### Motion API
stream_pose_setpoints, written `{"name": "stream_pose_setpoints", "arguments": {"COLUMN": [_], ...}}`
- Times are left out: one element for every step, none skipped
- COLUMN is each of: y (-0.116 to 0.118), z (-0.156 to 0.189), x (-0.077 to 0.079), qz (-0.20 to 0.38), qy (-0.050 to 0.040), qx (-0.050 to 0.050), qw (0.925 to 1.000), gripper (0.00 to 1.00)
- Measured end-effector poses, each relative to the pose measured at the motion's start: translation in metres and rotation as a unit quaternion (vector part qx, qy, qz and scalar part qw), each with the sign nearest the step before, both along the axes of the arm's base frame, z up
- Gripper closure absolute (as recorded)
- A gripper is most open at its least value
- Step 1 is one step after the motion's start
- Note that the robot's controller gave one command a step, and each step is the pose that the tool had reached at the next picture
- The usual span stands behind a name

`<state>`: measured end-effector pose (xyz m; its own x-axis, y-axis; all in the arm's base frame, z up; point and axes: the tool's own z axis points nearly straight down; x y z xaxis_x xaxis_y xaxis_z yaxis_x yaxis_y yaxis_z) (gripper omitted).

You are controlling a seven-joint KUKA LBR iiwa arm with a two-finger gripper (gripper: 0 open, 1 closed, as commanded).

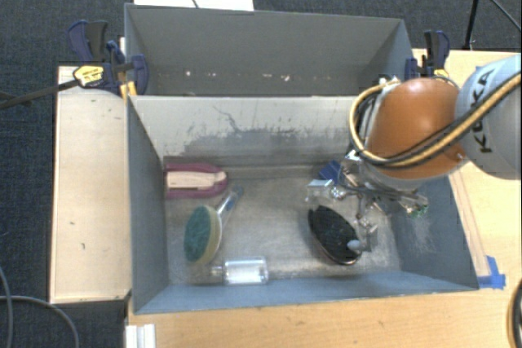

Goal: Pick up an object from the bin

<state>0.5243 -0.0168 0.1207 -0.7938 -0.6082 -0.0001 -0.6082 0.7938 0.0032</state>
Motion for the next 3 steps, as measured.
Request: {"name": "stream_pose_setpoints", "arguments": {"y": [0.007,-0.073,-0.083], "z": [-0.051,-0.051,-0.050], "x": [-0.030,-0.036,0.017], "qz": [0.242,0.242,0.268], "qy": [0.0005,-0.0016,-0.0046], "qx": [0.000,-0.002,-0.002], "qw": [0.9704,0.9703,0.9634], "gripper": [0.00,0.00,0.00]}}
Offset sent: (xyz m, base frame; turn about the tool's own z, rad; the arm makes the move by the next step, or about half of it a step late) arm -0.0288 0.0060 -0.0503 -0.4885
